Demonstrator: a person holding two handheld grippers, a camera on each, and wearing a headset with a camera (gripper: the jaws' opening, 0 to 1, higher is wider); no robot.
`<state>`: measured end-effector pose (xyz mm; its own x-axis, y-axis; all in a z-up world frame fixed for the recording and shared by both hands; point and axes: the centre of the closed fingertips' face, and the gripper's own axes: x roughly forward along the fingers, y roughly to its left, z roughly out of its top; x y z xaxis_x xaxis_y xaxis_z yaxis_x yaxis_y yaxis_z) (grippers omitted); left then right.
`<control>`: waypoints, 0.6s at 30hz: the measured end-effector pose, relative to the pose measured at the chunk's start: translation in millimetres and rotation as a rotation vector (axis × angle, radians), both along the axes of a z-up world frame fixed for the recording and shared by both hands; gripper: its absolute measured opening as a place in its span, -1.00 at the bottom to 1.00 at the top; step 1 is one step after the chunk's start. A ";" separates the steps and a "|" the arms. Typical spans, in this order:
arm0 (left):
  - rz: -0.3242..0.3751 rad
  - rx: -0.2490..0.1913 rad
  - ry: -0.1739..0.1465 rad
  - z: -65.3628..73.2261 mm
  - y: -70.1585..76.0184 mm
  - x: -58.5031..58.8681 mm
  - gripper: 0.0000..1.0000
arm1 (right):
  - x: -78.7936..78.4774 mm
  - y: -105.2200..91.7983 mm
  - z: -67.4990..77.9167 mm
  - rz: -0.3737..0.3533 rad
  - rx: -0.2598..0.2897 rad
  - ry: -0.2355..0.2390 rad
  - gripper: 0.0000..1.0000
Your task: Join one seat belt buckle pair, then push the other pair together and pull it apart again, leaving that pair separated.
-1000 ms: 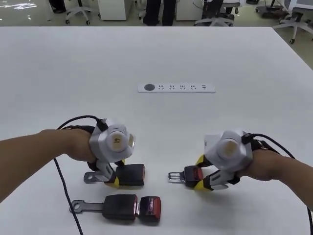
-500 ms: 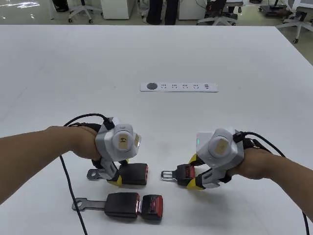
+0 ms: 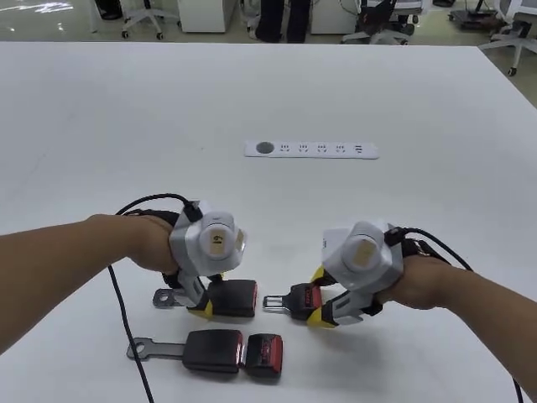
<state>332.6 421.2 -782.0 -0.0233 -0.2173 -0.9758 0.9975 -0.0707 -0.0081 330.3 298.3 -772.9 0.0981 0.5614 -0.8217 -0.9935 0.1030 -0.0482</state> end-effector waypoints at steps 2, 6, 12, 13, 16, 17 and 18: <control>0.000 0.001 0.000 -0.3 0.2 0.4 -0.37 | 0.7 2.5 -0.6 -0.001 0.003 0.004 -0.38; 0.001 0.002 0.001 0.0 -0.1 -0.1 -0.37 | 0.6 8.6 -1.1 0.004 0.005 0.006 -0.38; 0.005 0.001 0.000 -1.1 0.0 0.5 -0.37 | 2.9 18.8 -1.6 0.008 0.015 0.008 -0.38; 0.006 0.001 0.000 -1.4 0.2 0.7 -0.37 | 2.7 21.2 -1.5 0.008 0.021 0.010 -0.38; 0.005 0.000 -0.001 -1.9 0.5 0.8 -0.37 | 4.0 25.0 -2.8 0.008 0.026 0.000 -0.38; 0.004 0.000 -0.002 -2.0 0.5 0.6 -0.37 | 4.4 24.7 -3.5 0.008 0.022 -0.003 -0.38; 0.006 -0.002 -0.002 -1.7 0.3 0.1 -0.37 | 4.8 24.8 -3.3 0.017 0.021 -0.012 -0.38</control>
